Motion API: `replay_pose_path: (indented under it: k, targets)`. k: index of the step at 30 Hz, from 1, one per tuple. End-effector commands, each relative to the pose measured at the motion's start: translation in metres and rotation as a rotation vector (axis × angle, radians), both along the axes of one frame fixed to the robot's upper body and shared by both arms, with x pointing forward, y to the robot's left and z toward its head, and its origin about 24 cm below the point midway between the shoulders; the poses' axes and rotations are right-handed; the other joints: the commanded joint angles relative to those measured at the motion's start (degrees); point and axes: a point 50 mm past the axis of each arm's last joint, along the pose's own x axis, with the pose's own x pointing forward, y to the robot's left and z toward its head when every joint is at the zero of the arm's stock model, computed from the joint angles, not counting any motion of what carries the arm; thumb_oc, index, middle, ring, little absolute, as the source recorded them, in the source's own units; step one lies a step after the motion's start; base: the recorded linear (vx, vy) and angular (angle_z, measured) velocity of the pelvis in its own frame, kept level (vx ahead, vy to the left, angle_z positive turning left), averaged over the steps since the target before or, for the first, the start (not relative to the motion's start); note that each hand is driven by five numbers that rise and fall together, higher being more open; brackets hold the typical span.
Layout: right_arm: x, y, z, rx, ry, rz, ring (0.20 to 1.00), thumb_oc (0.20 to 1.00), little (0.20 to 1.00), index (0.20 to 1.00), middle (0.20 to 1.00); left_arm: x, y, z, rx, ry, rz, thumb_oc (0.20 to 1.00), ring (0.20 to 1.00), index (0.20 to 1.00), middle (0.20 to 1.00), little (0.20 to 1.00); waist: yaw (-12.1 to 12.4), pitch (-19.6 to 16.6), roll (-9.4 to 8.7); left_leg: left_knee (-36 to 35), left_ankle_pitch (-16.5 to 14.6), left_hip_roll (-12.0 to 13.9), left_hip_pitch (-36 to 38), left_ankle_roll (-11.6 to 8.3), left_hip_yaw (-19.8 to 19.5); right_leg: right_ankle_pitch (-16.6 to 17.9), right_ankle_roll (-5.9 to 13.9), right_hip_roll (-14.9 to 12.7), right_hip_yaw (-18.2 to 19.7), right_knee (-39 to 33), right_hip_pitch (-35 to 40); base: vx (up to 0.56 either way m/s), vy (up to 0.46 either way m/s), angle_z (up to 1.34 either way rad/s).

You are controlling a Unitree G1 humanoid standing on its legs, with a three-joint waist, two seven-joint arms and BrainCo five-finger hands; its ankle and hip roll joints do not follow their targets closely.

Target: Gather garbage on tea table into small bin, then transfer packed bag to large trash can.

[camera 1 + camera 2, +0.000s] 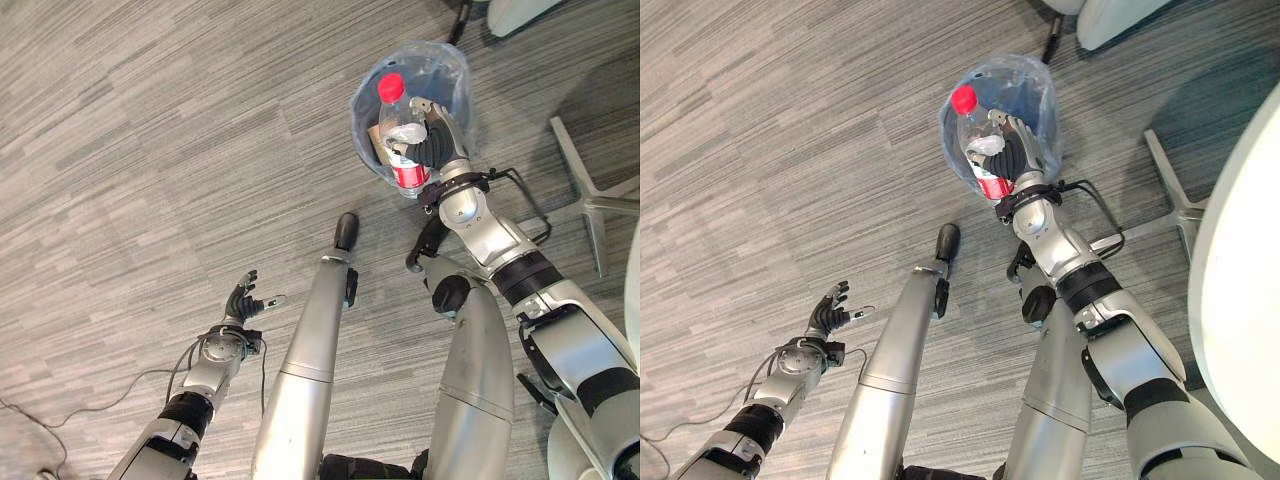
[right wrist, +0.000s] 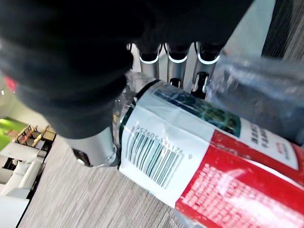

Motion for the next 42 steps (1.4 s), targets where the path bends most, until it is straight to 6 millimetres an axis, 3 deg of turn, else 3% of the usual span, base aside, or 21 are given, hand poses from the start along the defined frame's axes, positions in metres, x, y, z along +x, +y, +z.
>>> replay_pose_path:
  k: [1,5,9,10,11,17,30,37,42]
  targets:
    - [-0.009,-0.003,0.004,0.035,-0.069,0.026,0.200,0.200,0.200,0.200,0.200,-0.016,0.004,-0.016,-0.013,0.045,0.025,1.000,1.000,1.000,1.000,1.000,0.7,-7.1,2.12,-4.1,0.0,-2.1,1.2,2.49,2.2,-7.5,2.67,-0.7,2.6,-2.9,4.5,0.05,0.001,0.64]
    - [-0.004,-0.010,0.012,0.007,-0.075,-0.019,0.200,0.200,0.200,0.200,0.200,-0.015,-0.001,-0.016,-0.011,0.046,0.003,1.000,1.000,1.000,1.000,1.000,1.2,-8.1,2.07,-5.0,0.5,-2.7,-0.4,2.49,2.1,-7.4,2.81,-1.2,2.5,-2.9,2.9,0.03,0.012,0.14]
    - [0.000,-0.014,0.006,-0.023,-0.045,-0.049,0.200,0.200,0.200,0.200,0.200,-0.014,-0.007,-0.015,-0.024,0.039,-0.014,1.000,1.000,1.000,1.000,1.000,1.3,-9.0,2.10,-6.0,0.8,-3.0,-0.7,2.48,1.9,-7.0,3.16,-1.3,2.4,-3.3,2.5,0.02,0.004,-0.07]
    - [0.000,-0.015,0.003,-0.032,-0.034,-0.058,0.495,0.495,0.495,0.495,0.495,-0.014,-0.007,-0.015,-0.025,0.038,-0.015,1.000,1.000,1.000,1.000,1.000,1.3,-9.1,2.13,-6.1,0.8,-3.0,-0.7,2.48,1.8,-7.0,3.18,-1.3,2.3,-3.4,2.5,0.00,0.000,0.00]
    - [0.001,-0.018,0.000,-0.035,-0.021,-0.068,1.000,1.000,1.000,1.000,1.000,-0.013,-0.008,-0.015,-0.026,0.038,-0.016,1.000,1.000,1.000,1.000,1.000,1.2,-9.3,2.08,-6.0,0.8,-3.0,-0.8,2.46,1.8,-6.9,3.19,-1.2,2.3,-3.3,2.4,0.00,0.000,0.00]
    - [0.000,-0.021,-0.020,-0.063,0.029,-0.079,1.000,1.000,1.000,1.000,1.000,-0.014,-0.008,-0.015,-0.024,0.039,-0.012,1.000,1.000,1.000,1.000,1.000,0.5,-10.1,1.46,-6.7,0.6,-2.7,-0.3,2.37,1.8,-6.4,3.35,-0.6,2.3,-4.2,2.8,0.00,0.000,0.01]
    - [-0.007,-0.007,-0.069,-0.531,0.095,-0.057,1.000,1.000,1.000,1.000,1.000,-0.015,-0.001,-0.013,-0.003,0.024,0.015,1.000,1.000,1.000,1.000,1.000,-0.9,-10.9,0.16,-8.6,0.2,-1.6,1.3,2.14,1.2,-6.4,4.16,1.0,1.8,-6.7,4.5,0.01,-0.023,-0.04]
    - [0.007,-0.019,-0.075,-0.621,0.185,-0.175,1.000,1.000,1.000,1.000,1.000,-0.012,0.005,-0.007,0.000,-0.004,0.024,1.000,1.000,1.000,1.000,1.000,0.1,-9.0,0.57,-7.2,0.7,-2.0,-0.9,1.96,0.8,-6.7,3.98,0.5,2.3,-4.6,2.0,0.01,-0.028,0.00]
    - [0.010,-0.027,-0.094,-0.660,0.285,-0.230,1.000,1.000,1.000,1.000,1.000,-0.009,0.003,-0.002,0.001,-0.022,0.011,1.000,1.000,1.000,1.000,1.000,0.4,-7.9,1.48,-5.1,0.6,-2.5,-3.0,1.76,1.3,-7.4,3.22,0.1,3.1,-1.7,-0.3,0.01,-0.018,0.08]
